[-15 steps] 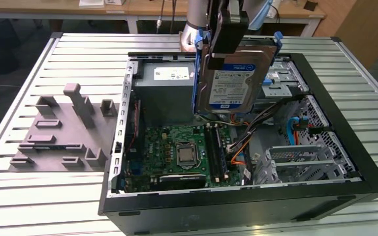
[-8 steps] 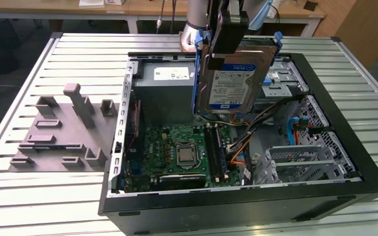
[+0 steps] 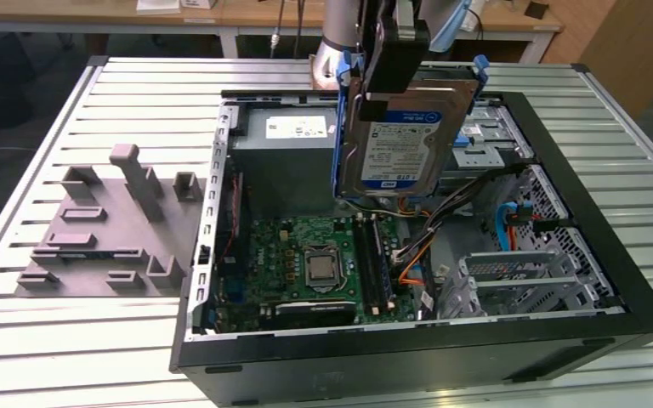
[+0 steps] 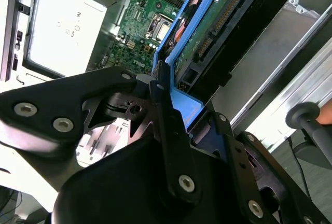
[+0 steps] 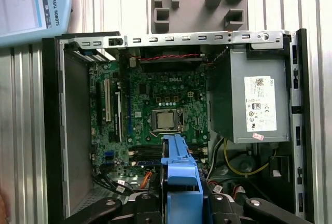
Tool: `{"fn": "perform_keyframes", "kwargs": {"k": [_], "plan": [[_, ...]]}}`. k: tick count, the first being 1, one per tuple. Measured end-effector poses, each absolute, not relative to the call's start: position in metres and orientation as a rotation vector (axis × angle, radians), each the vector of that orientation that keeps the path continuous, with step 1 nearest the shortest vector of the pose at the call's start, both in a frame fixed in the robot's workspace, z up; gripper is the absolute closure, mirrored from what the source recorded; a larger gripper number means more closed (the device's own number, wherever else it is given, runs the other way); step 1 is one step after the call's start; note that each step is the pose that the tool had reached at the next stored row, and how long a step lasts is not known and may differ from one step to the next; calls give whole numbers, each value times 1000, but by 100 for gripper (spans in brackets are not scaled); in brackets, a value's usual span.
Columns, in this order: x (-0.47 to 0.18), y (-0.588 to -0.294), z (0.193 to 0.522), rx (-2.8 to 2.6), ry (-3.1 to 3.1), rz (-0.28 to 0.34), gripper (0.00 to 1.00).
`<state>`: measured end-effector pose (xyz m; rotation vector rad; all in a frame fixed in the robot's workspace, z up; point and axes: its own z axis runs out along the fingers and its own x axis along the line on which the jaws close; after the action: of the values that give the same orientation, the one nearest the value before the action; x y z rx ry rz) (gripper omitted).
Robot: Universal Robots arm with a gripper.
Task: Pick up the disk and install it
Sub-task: 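Insert the disk into the insertion slot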
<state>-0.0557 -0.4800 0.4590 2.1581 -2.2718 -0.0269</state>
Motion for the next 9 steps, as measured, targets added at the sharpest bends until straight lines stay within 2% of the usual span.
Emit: {"fn": "perform_keyframes", "kwargs": {"k": [9], "plan": [[-55,-499,458,2158,-2272,-27,63]]}}
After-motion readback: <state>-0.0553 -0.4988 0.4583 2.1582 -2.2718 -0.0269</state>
